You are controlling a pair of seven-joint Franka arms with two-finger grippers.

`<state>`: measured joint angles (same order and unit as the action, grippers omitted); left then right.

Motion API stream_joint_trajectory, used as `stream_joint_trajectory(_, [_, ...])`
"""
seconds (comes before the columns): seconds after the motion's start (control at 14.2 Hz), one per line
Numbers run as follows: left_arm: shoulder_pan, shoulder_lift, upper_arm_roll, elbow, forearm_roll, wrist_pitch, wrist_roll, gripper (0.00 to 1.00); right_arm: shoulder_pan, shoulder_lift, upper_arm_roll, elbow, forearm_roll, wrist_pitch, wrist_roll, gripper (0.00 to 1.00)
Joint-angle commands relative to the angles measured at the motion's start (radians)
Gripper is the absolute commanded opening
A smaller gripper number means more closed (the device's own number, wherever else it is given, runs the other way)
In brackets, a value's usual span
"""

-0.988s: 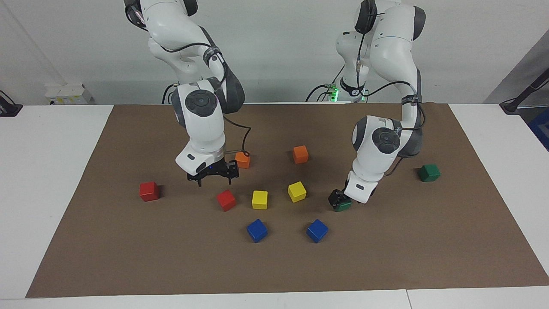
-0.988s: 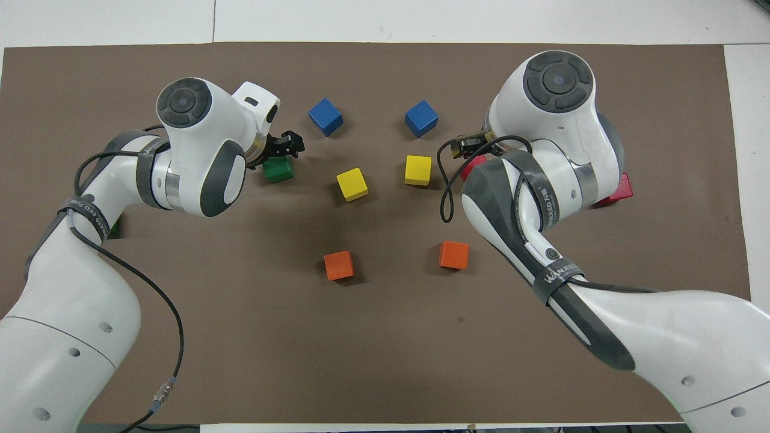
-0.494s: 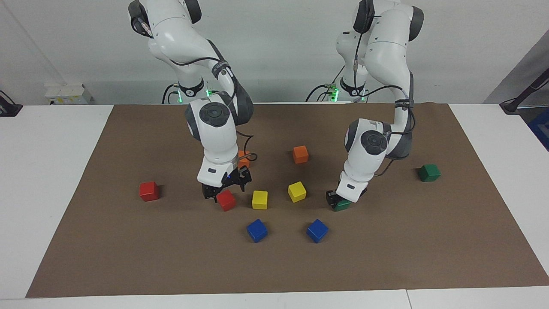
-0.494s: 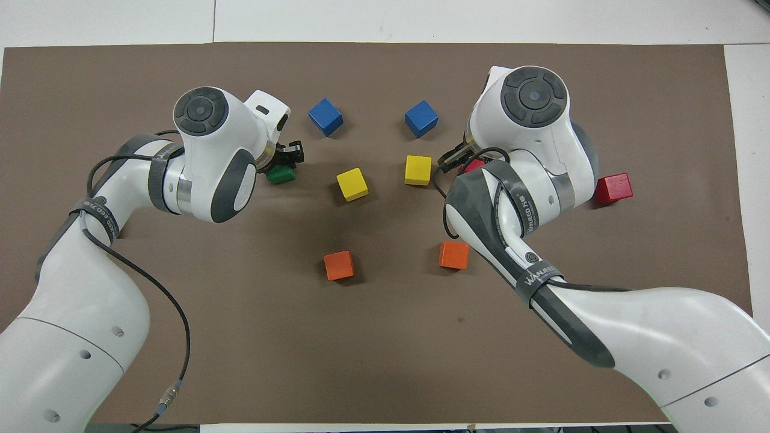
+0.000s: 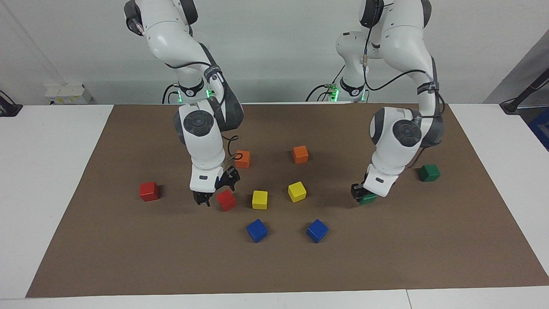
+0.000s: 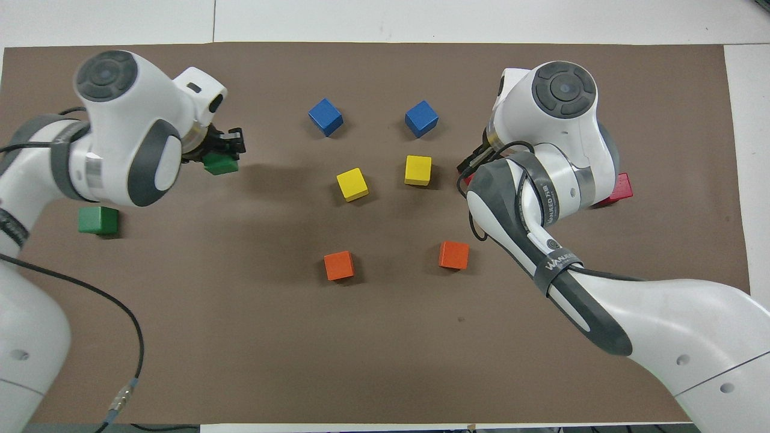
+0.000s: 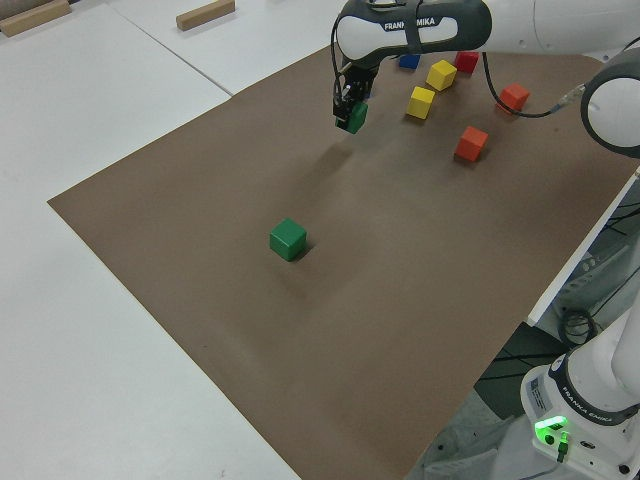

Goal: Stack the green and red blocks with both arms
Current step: 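Carry the green cube with the left gripper while the right gripper carries red, then lower the green cube beside the first green and open the left gripper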

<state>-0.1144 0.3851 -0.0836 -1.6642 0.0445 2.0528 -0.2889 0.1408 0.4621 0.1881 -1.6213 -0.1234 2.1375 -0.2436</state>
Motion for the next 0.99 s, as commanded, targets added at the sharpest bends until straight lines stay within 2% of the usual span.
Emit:
stream_joint_trajectory(0.0, [0.138, -0.147, -0.008, -0.141, 0.009, -0.030, 0.237, 0.00, -0.004, 0.004, 0.011, -0.014, 0.022, 0.012, -0.005, 1.00])
stream_joint_trajectory(0.28, [0.307, -0.193, -0.010, -0.209, -0.015, -0.014, 0.529, 0.00, 0.000, 0.024, 0.011, -0.023, 0.021, 0.019, 0.013, 1.00])
stream_joint_trajectory(0.49, [0.427, -0.216, -0.008, -0.281, -0.075, 0.068, 0.723, 0.00, 0.002, 0.026, 0.010, -0.061, 0.021, 0.068, 0.015, 1.00])
stream_joint_trajectory(0.71, [0.459, -0.242, -0.008, -0.379, -0.084, 0.190, 0.758, 0.00, 0.010, 0.036, 0.010, -0.075, 0.021, 0.100, 0.039, 1.00])
stream_joint_trajectory(0.92, [0.472, -0.252, -0.008, -0.399, -0.121, 0.202, 0.778, 0.00, 0.010, 0.038, 0.010, -0.101, 0.021, 0.139, 0.041, 1.00])
